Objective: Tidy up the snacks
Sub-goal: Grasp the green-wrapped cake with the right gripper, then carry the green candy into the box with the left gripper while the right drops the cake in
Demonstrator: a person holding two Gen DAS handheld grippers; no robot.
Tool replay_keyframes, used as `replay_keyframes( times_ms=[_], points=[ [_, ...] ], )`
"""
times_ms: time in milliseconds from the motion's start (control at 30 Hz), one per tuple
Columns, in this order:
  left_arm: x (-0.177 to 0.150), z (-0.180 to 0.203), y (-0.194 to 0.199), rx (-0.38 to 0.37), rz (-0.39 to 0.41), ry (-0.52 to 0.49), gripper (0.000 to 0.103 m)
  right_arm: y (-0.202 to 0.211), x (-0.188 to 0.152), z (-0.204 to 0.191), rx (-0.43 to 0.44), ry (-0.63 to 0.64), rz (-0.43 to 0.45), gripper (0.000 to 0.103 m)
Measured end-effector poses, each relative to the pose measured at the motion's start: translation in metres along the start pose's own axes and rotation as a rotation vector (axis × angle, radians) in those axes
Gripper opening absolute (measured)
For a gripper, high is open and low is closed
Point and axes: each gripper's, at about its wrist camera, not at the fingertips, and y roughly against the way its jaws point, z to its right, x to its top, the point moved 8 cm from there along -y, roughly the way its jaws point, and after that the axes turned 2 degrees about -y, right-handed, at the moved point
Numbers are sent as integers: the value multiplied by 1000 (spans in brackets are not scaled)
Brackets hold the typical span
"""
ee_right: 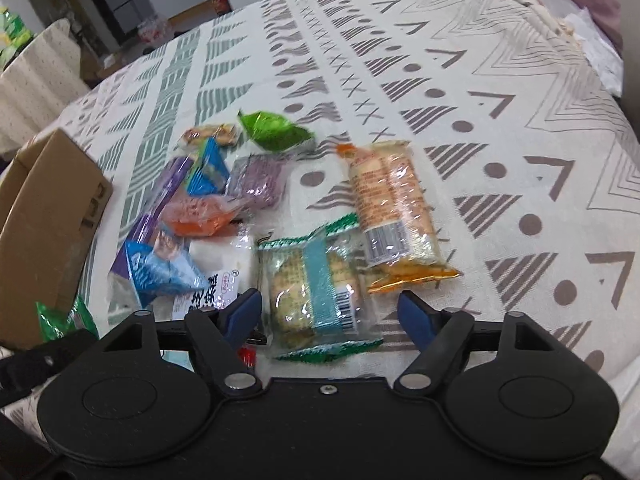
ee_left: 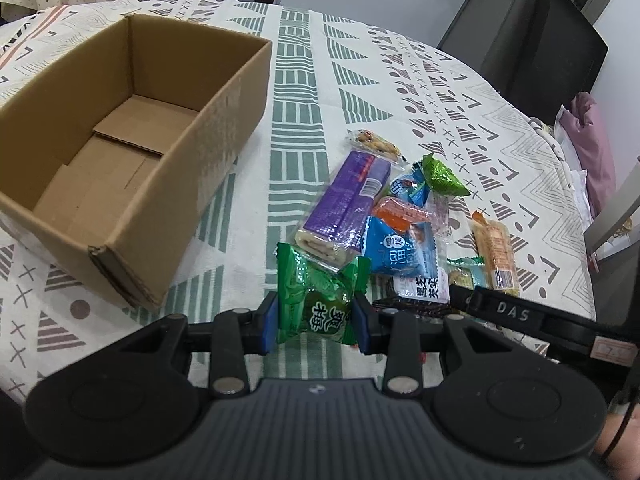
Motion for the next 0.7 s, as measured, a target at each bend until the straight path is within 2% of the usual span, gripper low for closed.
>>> replay_keyframes(
  times_ms=[67,133,333,500,700],
  points=[
    [1,-1,4,3,5,-4,37,0,-1,-1,-10,19,1,53],
    [1,-3,8,6,10,-10,37,3,-1,-2,0,22,1,47],
    [3,-6,25,8,32,-11,37,21,-3,1,39,-33,15,46],
    [4,-8,44,19,54,-20,37,42,-5,3,135,-134,18,46],
    [8,-10,63,21,76,-29,37,75,2,-1,180,-162,78,46]
  ],
)
